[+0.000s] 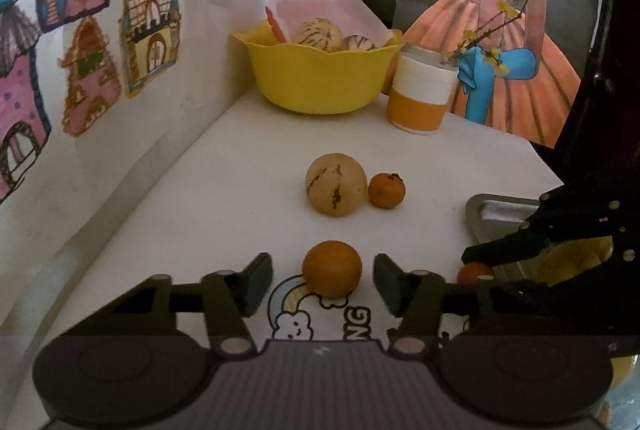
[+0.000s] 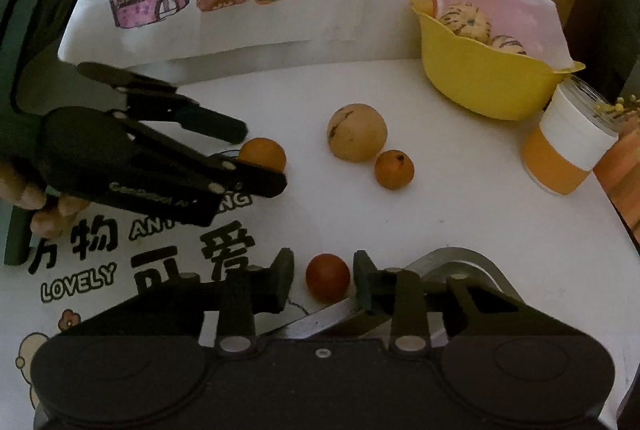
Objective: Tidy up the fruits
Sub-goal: 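Grasp the red cherry tomato with the right tool while the left tool grasps an orange, then carry the tomato and orange onto the metal tray and lower them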
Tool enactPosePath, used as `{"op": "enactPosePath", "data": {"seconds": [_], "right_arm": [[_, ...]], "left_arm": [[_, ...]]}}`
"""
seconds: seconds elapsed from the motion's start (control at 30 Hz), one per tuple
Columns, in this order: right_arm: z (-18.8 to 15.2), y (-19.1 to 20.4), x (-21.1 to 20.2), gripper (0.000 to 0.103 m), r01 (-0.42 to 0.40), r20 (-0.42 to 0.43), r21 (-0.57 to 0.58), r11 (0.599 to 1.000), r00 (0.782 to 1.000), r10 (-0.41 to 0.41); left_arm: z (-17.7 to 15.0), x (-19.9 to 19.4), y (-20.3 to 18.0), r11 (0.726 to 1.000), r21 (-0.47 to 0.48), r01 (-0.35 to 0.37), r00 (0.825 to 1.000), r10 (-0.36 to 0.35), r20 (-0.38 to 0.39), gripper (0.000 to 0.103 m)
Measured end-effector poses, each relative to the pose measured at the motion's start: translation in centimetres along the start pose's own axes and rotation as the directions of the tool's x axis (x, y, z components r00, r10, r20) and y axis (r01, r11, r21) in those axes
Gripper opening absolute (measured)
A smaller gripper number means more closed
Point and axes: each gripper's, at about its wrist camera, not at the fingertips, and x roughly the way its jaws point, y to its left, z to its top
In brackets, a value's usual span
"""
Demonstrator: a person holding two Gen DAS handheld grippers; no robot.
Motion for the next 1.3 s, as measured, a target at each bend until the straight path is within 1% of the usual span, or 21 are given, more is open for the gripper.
{"op": "enactPosePath", "data": {"seconds": [0.03,0.07,0.1,0.13,0.33,0.57,0.7,1.0,1.13,1.3], "right_arm": [[0.0,0.1,0.0,0.028,0.003,-0.002,-0.007,1.0,1.0,-0.003],[0.0,0.2,0.0,0.025,0.005,-0.002,-0.014,1.0,1.0,-0.005],[0.0,0.3,-0.1,0.024,0.007,-0.003,-0.018,1.0,1.0,-0.007],[0.0,0.4,-0.1,0.024,0.01,-0.003,-0.02,1.0,1.0,-0.01],[-0.3,0.5,-0.6,0.023,0.021,0.009,-0.008,1.0,1.0,-0.021],[-0.3,1.1,-2.6,0.023,0.038,0.078,0.029,0.999,0.996,-0.04],[-0.3,1.5,-4.2,0.023,0.057,0.11,0.05,0.997,0.992,-0.062],[-1.9,3.0,-10.1,0.023,0.114,0.159,0.089,0.989,0.979,-0.127],[-3.4,3.9,-13.2,0.023,0.148,0.169,0.096,0.984,0.972,-0.163],[-6.0,4.7,-15.9,0.023,0.178,0.163,0.113,0.978,0.967,-0.194]], "left_arm": [[0.0,0.1,-0.1,1.0,0.006,-0.002,1.0,0.002,-0.002,0.046],[0.1,0.1,-0.3,1.0,0.015,-0.004,1.0,0.004,-0.005,0.043],[0.0,0.1,-0.4,1.0,0.023,-0.003,1.0,0.003,-0.008,0.037],[0.0,0.1,-0.6,1.0,0.029,0.001,1.0,-0.001,-0.008,0.035],[0.0,-0.2,-0.8,1.0,0.01,0.015,1.0,-0.014,-0.018,0.034],[-0.3,-2.2,-1.5,1.0,0.012,0.014,1.0,-0.014,-0.008,0.034],[-0.3,-3.8,-2.1,1.0,0.018,0.023,1.0,-0.024,0.013,0.034],[-1.0,-8.5,-4.7,0.997,0.027,0.074,0.996,-0.075,0.05,0.034],[-1.7,-10.3,-6.6,0.994,0.041,0.105,0.992,-0.108,0.06,0.034],[-3.0,-11.8,-9.2,0.986,0.053,0.159,0.985,-0.162,0.055,0.034]]}}
